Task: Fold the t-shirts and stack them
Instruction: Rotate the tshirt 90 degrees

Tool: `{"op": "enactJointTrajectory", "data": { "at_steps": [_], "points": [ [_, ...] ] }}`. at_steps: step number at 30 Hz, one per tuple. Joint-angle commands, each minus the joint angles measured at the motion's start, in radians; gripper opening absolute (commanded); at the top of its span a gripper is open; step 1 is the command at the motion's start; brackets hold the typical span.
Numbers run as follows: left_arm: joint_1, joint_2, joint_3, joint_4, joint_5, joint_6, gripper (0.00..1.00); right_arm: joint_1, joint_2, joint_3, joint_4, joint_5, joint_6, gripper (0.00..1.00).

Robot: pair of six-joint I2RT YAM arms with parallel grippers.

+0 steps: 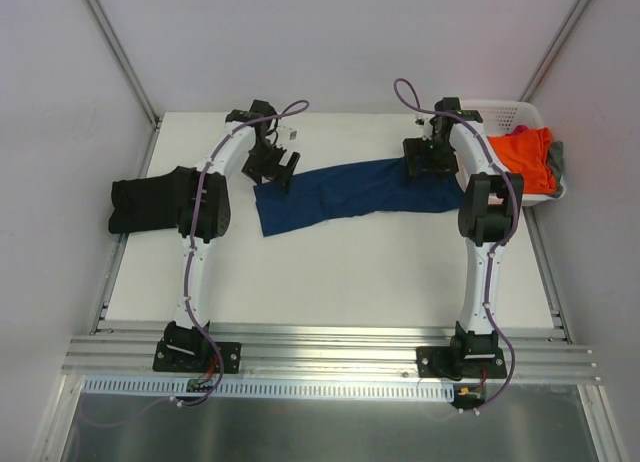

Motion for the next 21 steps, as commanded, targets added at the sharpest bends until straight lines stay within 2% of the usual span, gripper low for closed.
{"op": "enactJointTrajectory", "data": {
  "at_steps": [1,8,14,21],
  "points": [
    [-0.007,-0.023,0.073,-0.029,0.041,-0.01,0.99,0.003,-0.013,0.024,-0.015,0.009,0.012,0.97],
    [-0.008,-0.052,0.093,-0.027,0.113,-0.043,0.98,0.005,0.018,0.024,-0.01,0.008,0.004,0.97],
    [-0.01,-0.052,0.008,-0.052,0.188,-0.055,0.96,0.006,0.036,0.044,-0.01,0.009,0.001,0.97],
    [-0.01,-0.017,-0.02,-0.078,0.19,-0.06,0.97,0.005,0.052,0.053,-0.006,0.006,0.004,0.97]
  ]
}}
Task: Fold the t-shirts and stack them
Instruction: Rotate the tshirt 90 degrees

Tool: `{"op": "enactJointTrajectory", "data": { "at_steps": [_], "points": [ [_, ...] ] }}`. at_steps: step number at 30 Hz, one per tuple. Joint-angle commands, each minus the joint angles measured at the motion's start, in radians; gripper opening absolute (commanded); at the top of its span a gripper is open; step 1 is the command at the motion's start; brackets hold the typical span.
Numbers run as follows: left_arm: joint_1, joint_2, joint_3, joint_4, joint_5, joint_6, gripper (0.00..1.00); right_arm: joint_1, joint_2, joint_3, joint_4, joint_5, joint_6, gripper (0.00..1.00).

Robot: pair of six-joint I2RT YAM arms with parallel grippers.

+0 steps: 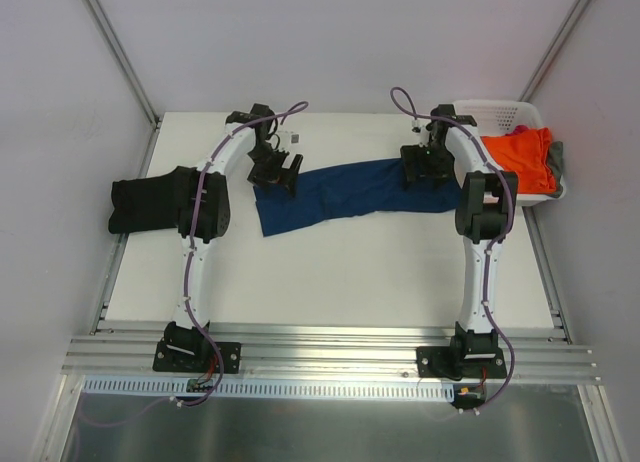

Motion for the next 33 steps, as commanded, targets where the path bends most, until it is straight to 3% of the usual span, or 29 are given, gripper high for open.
{"op": "enactJointTrajectory", "data": {
  "at_steps": [1,20,33],
  "points": [
    [-0.003,-0.01,-0.003,-0.04,0.015,-0.011,0.97,0.002,-0.002,0.056,-0.007,0.006,0.004,0.97],
    [0.046,-0.177,-0.305,-0.048,-0.131,-0.028,0.98,-0.003,0.147,0.251,0.044,-0.06,0.037,0.97],
    [-0.004,-0.392,-0.566,-0.052,-0.133,-0.04,0.98,0.035,0.131,0.277,0.367,-0.071,-0.027,0.97]
  ]
}}
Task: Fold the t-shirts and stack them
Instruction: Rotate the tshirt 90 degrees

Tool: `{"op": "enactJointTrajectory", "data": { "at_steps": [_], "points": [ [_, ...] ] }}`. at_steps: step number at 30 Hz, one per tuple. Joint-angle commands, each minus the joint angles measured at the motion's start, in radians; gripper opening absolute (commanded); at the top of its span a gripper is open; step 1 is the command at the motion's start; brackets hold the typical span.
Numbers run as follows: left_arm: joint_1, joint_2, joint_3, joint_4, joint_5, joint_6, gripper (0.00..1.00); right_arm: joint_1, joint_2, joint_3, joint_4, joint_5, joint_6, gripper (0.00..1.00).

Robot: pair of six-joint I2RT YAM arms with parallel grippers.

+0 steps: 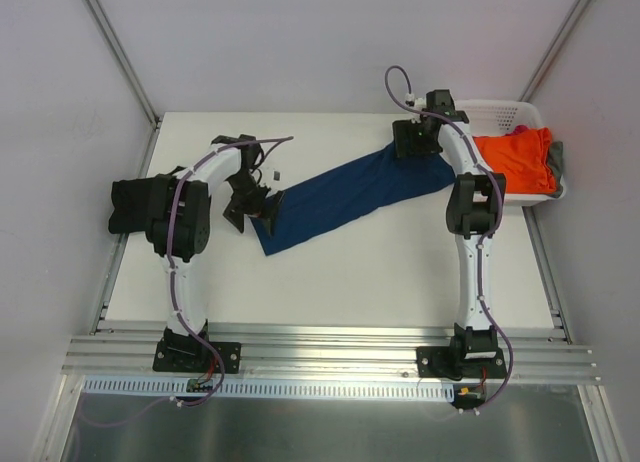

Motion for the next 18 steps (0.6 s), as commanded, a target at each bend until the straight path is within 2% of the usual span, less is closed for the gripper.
{"op": "enactJointTrajectory", "data": {
  "at_steps": [1,4,7,13,18],
  "points": [
    [-0.05,-0.104,-0.048,-0.035,-0.016,-0.013,0.98,0.022,-0.024,0.038,0.182,0.003,-0.013,0.97],
    [-0.078,-0.147,-0.042,-0.031,-0.031,-0.01,0.98,0.027,-0.044,0.037,0.252,-0.023,0.026,0.97],
    [-0.087,-0.156,0.05,-0.028,-0.064,0.01,0.99,0.027,-0.139,-0.027,0.311,-0.044,0.053,0.97],
    [-0.061,0.005,0.309,-0.027,-0.121,0.06,0.98,0.023,-0.302,-0.141,0.276,-0.046,0.063,0.97],
    [-0.031,0.163,0.455,-0.022,-0.135,0.083,0.91,-0.002,-0.356,-0.167,0.179,-0.058,0.089,0.97]
  ]
}}
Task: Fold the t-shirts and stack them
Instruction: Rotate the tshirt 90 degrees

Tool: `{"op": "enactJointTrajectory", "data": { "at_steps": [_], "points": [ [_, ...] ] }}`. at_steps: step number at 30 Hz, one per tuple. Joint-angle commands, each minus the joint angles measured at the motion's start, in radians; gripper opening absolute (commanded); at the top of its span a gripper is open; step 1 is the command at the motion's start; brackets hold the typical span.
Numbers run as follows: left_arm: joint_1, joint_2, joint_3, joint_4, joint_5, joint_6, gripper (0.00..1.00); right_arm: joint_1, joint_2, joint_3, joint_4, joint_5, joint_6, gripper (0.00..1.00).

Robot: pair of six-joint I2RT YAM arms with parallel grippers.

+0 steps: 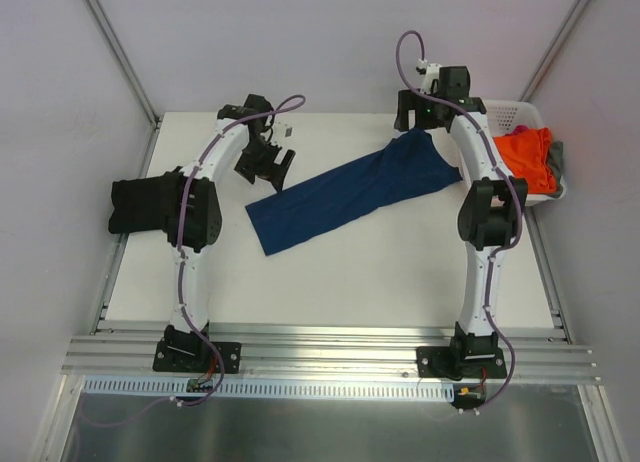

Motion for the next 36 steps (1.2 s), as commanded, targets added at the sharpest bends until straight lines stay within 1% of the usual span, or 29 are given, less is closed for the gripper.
{"op": "enactJointTrajectory", "data": {
  "at_steps": [1,3,7,12,15,16,18,19,21,25,26,28,29,30,33,36],
  "points": [
    [0.032,0.106,0.067,-0.03,-0.031,0.041,0.88,-0.026,-0.115,-0.012,-0.048,-0.035,0.039,0.97],
    [0.045,0.144,0.087,-0.03,-0.019,0.047,0.83,-0.035,-0.116,-0.016,-0.082,-0.033,0.05,0.97],
    [0.075,0.174,0.093,-0.031,0.001,0.058,0.8,-0.054,-0.118,-0.019,-0.111,-0.049,0.082,0.97],
    [0.083,0.187,0.098,-0.031,0.006,0.081,0.78,-0.067,-0.129,-0.048,-0.125,-0.027,0.087,0.97],
    [0.085,0.187,0.08,-0.034,0.02,0.084,0.74,-0.081,-0.124,-0.091,-0.137,-0.007,0.123,0.97],
    [0.086,0.183,0.074,-0.039,0.026,0.086,0.71,-0.087,-0.109,-0.098,-0.147,-0.021,0.155,0.97],
    [0.086,0.175,0.041,-0.042,0.041,0.089,0.7,-0.097,-0.09,-0.111,-0.16,-0.044,0.201,0.97],
    [0.088,0.168,0.031,-0.045,0.046,0.089,0.66,-0.098,-0.068,-0.115,-0.164,-0.071,0.247,0.97],
    [0.089,0.161,-0.006,-0.051,0.058,0.086,0.65,-0.1,-0.049,-0.132,-0.158,-0.127,0.277,0.97],
    [0.091,0.149,-0.048,-0.059,0.089,0.086,0.6,-0.098,0.006,-0.138,-0.146,-0.158,0.33,0.97],
    [0.092,0.151,-0.055,-0.065,0.093,0.086,0.52,-0.098,0.021,-0.138,-0.146,-0.156,0.337,0.97],
    [0.094,0.149,-0.063,-0.071,0.105,0.087,0.41,-0.098,0.034,-0.135,-0.141,-0.159,0.337,0.97],
    [0.094,0.148,-0.066,-0.076,0.112,0.089,0.32,-0.098,0.049,-0.131,-0.138,-0.161,0.337,0.97],
    [0.095,0.146,-0.071,-0.083,0.116,0.083,0.2,-0.098,0.057,-0.125,-0.137,-0.164,0.335,0.97],
    [0.097,0.132,-0.098,-0.091,0.136,0.081,0.0,-0.097,0.088,-0.118,-0.132,-0.179,0.375,0.97],
    [0.097,0.103,-0.137,-0.099,0.162,0.092,0.0,-0.095,0.114,-0.121,-0.123,-0.2,0.402,0.97]
  ]
}}
